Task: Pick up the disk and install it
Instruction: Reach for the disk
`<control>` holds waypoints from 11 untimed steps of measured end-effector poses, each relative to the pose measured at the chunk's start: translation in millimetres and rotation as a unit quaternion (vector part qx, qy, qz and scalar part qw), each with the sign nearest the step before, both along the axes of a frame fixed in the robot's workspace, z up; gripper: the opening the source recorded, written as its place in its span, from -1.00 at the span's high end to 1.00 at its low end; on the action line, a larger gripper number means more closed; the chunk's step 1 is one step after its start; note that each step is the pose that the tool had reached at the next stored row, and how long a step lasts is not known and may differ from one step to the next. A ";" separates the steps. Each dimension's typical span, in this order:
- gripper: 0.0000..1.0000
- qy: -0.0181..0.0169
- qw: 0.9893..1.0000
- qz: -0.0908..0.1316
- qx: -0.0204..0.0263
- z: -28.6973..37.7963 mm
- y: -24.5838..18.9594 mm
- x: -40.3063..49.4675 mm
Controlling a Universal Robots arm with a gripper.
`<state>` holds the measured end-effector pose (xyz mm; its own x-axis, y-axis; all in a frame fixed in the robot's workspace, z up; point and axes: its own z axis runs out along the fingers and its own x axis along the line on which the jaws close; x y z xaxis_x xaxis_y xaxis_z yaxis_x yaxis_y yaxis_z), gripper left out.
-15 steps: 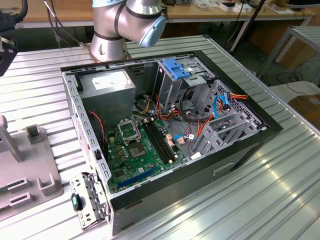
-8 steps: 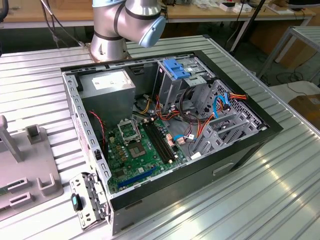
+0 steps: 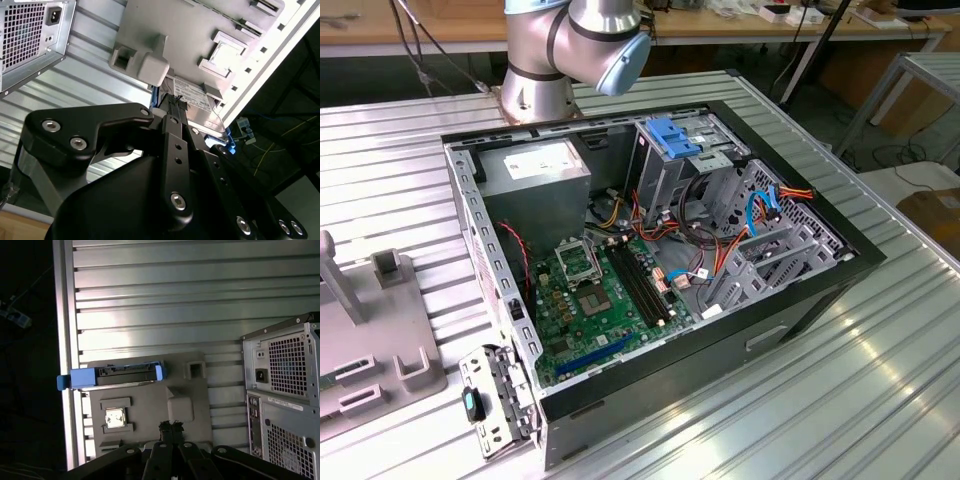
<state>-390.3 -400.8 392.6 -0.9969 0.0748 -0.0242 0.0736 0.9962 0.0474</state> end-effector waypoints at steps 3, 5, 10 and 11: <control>0.79 0.000 1.000 0.000 0.000 0.0 0.0 0.0; 0.79 0.000 1.000 0.000 0.000 0.0 0.0 -0.1; 0.79 0.000 1.000 0.000 0.000 0.0 0.0 -0.3; 0.79 0.000 1.000 0.000 0.000 0.0 0.0 -0.7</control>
